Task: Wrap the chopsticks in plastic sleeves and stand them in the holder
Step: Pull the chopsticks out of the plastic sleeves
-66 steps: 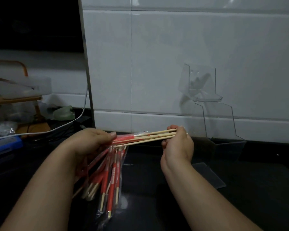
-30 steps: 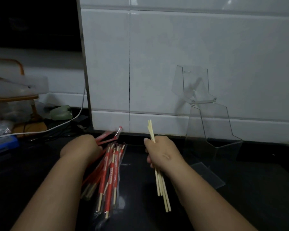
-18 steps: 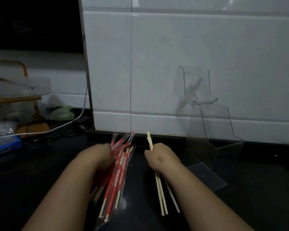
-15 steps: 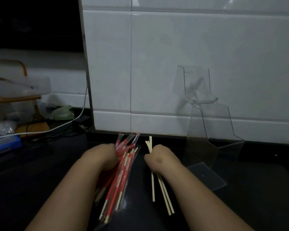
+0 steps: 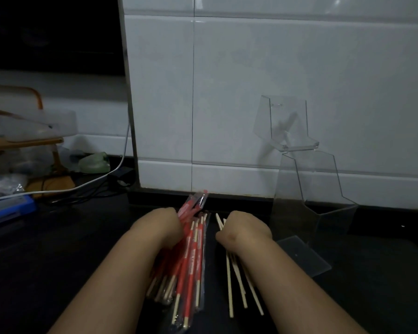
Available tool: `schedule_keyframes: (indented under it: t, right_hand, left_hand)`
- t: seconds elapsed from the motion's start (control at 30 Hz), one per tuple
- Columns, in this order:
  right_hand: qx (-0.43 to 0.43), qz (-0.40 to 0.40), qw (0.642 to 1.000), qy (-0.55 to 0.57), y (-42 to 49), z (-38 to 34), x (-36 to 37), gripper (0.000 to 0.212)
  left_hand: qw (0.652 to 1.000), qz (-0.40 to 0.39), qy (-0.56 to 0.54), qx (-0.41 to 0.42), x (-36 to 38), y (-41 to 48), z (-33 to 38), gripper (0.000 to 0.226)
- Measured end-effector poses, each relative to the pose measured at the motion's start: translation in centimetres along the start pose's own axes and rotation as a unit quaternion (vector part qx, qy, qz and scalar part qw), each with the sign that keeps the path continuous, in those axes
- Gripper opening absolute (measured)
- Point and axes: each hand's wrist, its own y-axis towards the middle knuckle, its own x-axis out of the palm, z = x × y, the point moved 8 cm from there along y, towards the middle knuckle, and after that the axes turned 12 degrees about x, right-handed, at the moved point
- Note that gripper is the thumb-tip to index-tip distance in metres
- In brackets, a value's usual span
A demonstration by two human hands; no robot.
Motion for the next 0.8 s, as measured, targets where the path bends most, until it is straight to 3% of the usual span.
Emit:
schedule_keyframes:
  t: [0.07, 0.2, 0.37, 0.53, 0.7, 0.8]
  right_hand:
    - [0.001, 0.004, 1.000, 0.005, 0.1, 0.1, -0.1, 0.013]
    - [0.005, 0.004, 1.000, 0.015, 0.2, 0.2, -0.3, 0.020]
    - [-0.002, 0.008, 1.000, 0.024, 0.3, 0.5, -0.1, 0.021]
    - [-0.007, 0.008, 0.999, 0.036, 0.2, 0.5, -0.1, 0.020]
    - [-0.017, 0.002, 0.999, 0.036, 0.3, 0.4, 0.1, 0.006]
    - [-0.026, 0.002, 0.999, 0.040, 0.5, 0.3, 0.2, 0.015]
  left_hand:
    - [0.998, 0.051, -0.024, -0.010, -1.4, -0.4, -1.2, 0.031]
    - [0.990, 0.122, -0.041, -0.053, -3.8, -1.4, -3.6, 0.032]
    - [0.997, 0.042, -0.001, -0.065, -2.9, -1.7, -4.6, 0.040]
    - [0.999, 0.034, -0.011, -0.036, -2.7, -1.7, -4.0, 0.023]
    - [0.999, -0.003, -0.028, 0.024, -1.4, -1.6, -0.9, 0.037]
    - [0.998, -0.017, -0.050, 0.047, -0.7, -1.6, 0.6, 0.041]
